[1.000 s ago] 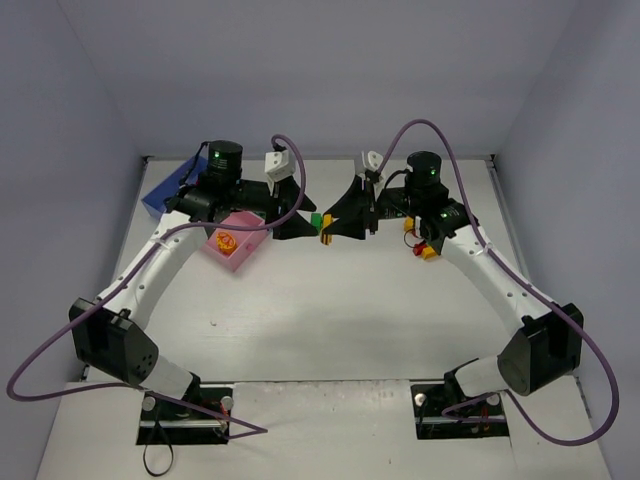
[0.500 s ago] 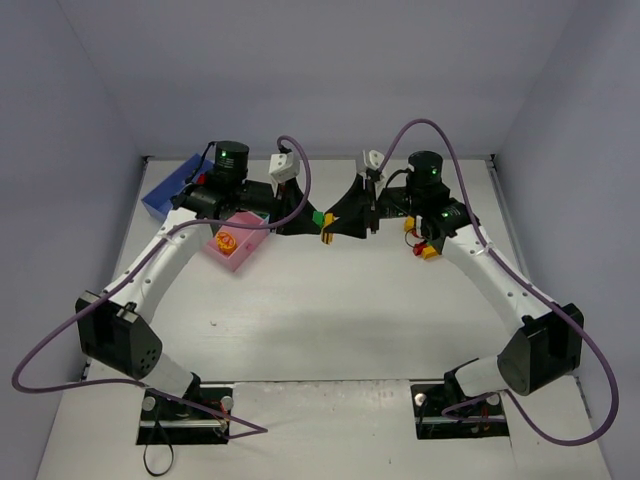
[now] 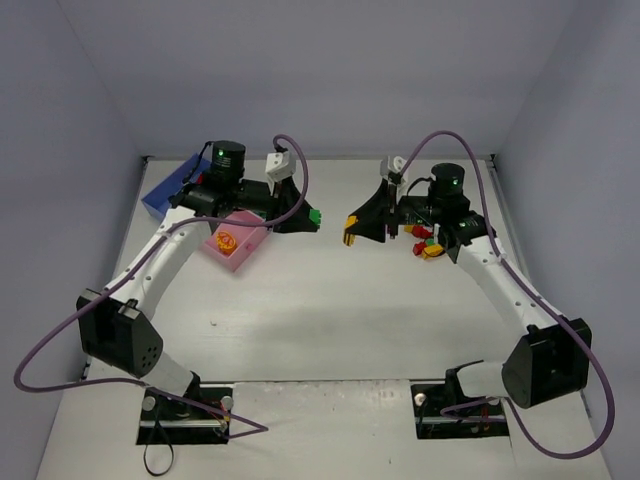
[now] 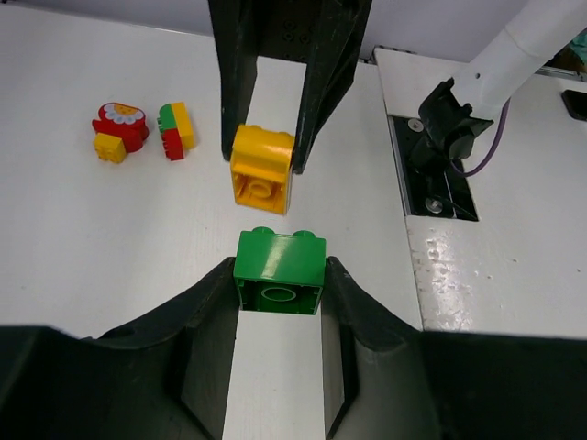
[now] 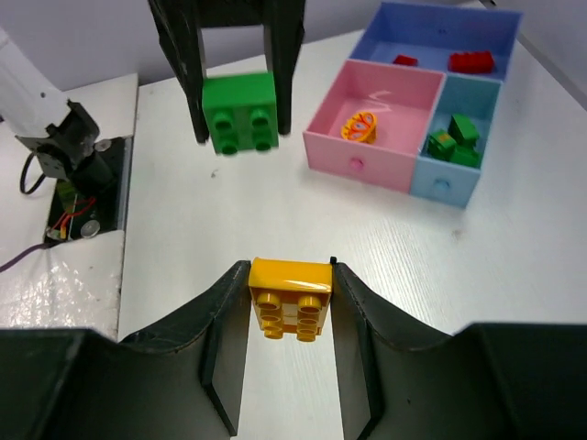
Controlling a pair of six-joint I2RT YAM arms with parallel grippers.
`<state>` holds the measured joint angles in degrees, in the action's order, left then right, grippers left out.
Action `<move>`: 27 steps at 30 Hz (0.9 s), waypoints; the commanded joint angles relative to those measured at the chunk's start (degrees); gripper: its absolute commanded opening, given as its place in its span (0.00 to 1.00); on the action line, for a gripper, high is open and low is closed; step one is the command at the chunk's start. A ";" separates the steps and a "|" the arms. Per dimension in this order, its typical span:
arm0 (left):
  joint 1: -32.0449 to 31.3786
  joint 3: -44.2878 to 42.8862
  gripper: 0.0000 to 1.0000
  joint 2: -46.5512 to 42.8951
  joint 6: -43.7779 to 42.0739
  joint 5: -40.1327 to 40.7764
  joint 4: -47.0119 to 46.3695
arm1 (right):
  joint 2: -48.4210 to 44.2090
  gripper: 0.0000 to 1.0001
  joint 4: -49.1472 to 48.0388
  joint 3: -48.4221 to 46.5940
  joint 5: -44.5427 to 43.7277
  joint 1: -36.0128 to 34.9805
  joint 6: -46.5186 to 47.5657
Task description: Sort the legos into containers by color
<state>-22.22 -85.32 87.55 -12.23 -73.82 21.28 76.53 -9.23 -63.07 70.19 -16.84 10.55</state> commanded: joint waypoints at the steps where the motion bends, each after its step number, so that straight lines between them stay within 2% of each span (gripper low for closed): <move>1: 2.17 0.77 0.15 -0.81 -1.83 -2.21 -2.73 | -4.20 0.00 -2.63 2.41 -3.74 0.84 -2.19; 4: 5.77 1.91 0.16 1.39 4.39 1.12 -8.96 | -5.69 0.00 -2.45 4.35 -6.47 0.93 -3.95; 7: 8.15 1.12 0.17 5.25 9.50 14.72 -12.05 | -7.80 0.00 -2.45 6.11 -8.31 0.76 -4.92; 8: 8.33 0.68 0.18 6.13 10.37 24.50 -12.14 | -8.76 0.00 -2.37 6.72 -8.67 0.76 -5.09; 10: 9.03 -0.80 0.20 7.98 10.82 31.69 -12.84 | -9.47 0.00 -2.37 7.25 -9.02 0.84 -5.45; 11: 9.38 -1.34 0.20 10.08 14.04 38.16 -13.71 | -9.73 0.00 -2.37 7.87 -9.11 0.76 -5.62; 17: 12.20 -6.70 0.24 18.88 18.99 49.64 -17.41 | -11.05 0.00 -2.11 8.93 -9.90 0.76 -6.85; 23: 12.99 -11.01 0.32 24.07 19.96 55.44 -15.92 | -11.84 0.00 -1.66 9.89 -10.25 0.76 -6.94; 27: 13.95 -11.10 0.35 25.30 21.54 56.24 -15.83 | -11.67 0.00 -1.66 9.98 -10.25 0.76 -7.03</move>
<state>-8.97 -93.27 114.76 7.05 -20.43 8.64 66.70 -7.88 -52.56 59.75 -15.84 4.25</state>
